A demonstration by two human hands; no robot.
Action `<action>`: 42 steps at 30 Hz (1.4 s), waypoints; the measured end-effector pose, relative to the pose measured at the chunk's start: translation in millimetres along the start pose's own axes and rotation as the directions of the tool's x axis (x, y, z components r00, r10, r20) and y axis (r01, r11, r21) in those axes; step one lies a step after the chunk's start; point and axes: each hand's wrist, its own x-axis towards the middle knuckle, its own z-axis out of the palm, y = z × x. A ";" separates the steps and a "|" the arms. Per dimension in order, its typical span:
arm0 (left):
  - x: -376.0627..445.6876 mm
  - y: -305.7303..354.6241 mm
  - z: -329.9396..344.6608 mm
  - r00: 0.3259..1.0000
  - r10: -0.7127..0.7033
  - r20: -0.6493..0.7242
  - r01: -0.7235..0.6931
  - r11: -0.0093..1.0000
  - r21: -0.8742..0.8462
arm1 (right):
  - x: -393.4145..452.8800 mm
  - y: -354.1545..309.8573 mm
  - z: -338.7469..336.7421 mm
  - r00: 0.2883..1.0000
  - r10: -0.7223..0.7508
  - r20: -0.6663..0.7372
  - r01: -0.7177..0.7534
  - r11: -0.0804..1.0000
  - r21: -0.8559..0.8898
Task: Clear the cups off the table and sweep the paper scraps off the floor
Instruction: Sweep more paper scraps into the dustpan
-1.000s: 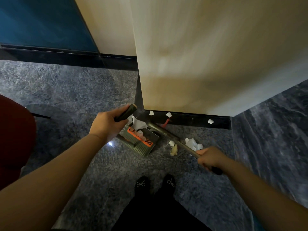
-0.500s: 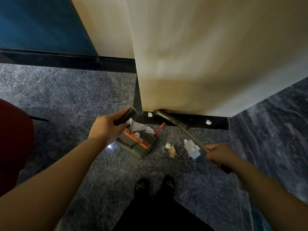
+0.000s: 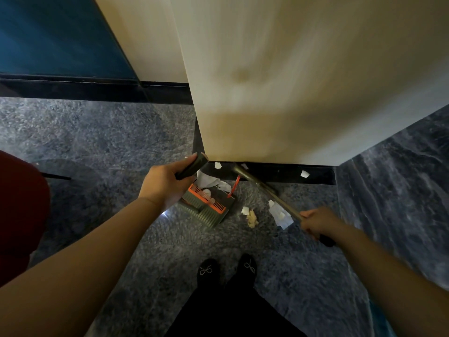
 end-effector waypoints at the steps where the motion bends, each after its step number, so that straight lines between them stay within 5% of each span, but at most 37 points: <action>1: 1.1 2.6 0.9 1.000 0.007 0.006 -0.007 1.000 0.003 | -7.4 1.3 -1.3 1.000 0.004 0.001 -0.004 1.000 0.020; 10: 5.0 1.2 3.9 1.000 0.020 0.022 -0.020 1.000 0.011 | -27.8 14.2 -0.2 0.998 0.042 -0.057 -0.026 0.964 0.265; 19: 1.4 -11.5 -3.2 1.000 0.011 0.001 -0.011 1.000 -0.011 | 12.0 -4.6 4.7 0.996 0.047 -0.071 -0.048 0.999 -0.018; 34: -9.4 -40.5 -22.3 0.998 -0.018 -0.059 0.017 1.000 -0.021 | -11.7 -34.4 35.5 0.986 -0.076 0.145 0.073 0.997 0.026; 42: -21.6 -65.1 -49.0 0.992 -0.051 -0.118 0.049 0.999 -0.020 | -9.0 -58.1 42.3 0.989 -0.110 0.101 0.107 0.994 0.040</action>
